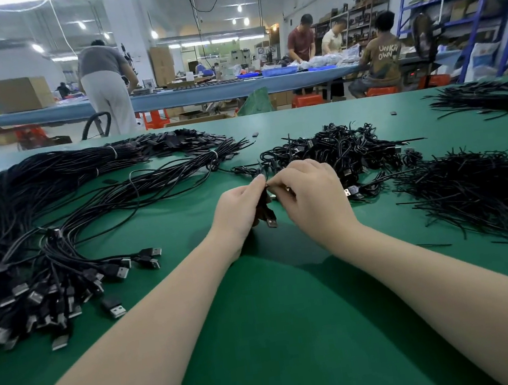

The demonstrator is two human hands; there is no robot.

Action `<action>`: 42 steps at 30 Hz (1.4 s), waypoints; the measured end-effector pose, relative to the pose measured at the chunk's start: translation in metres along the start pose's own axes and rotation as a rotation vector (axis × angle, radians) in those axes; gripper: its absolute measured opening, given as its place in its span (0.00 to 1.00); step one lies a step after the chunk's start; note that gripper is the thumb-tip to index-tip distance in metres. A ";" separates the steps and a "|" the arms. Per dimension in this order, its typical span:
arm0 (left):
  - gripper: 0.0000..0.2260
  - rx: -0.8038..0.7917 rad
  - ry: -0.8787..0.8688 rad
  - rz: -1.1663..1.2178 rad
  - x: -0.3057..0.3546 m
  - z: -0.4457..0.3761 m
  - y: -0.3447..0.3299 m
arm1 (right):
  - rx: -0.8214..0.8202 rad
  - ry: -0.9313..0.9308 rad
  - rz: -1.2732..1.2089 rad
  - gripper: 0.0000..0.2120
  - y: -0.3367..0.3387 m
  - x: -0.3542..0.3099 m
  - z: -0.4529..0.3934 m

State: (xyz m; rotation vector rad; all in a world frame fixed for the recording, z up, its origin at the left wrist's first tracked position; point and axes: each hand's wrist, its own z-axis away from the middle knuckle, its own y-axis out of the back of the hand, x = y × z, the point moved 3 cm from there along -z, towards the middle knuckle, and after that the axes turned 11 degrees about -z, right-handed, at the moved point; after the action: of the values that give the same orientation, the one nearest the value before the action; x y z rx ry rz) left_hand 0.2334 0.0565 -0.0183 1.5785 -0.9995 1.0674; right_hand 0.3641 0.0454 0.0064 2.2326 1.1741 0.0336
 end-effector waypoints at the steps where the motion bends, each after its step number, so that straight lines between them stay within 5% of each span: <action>1: 0.20 0.024 -0.028 -0.038 -0.001 0.000 0.000 | -0.027 -0.092 -0.118 0.04 -0.002 0.004 0.000; 7: 0.19 0.057 -0.060 -0.129 -0.007 -0.004 0.000 | -0.006 -0.345 -0.329 0.02 -0.007 0.019 0.002; 20: 0.22 -0.028 -0.034 -0.099 -0.007 -0.002 -0.001 | -0.002 -0.113 -0.188 0.03 0.000 0.012 0.001; 27: 0.18 0.174 -0.279 -0.132 0.005 0.002 0.004 | 0.049 -0.290 -0.308 0.04 0.001 0.018 0.001; 31: 0.14 0.019 -0.282 -0.078 0.008 0.006 -0.003 | 0.009 -0.319 -0.289 0.06 0.003 0.024 0.001; 42: 0.15 -0.021 -0.253 0.021 0.008 0.007 -0.005 | 0.001 -0.179 -0.244 0.02 0.003 0.020 0.001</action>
State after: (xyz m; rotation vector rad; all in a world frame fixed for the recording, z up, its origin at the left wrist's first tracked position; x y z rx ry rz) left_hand 0.2418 0.0500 -0.0132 1.7185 -1.1934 0.8825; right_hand 0.3786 0.0587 0.0023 2.0301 1.3358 -0.2590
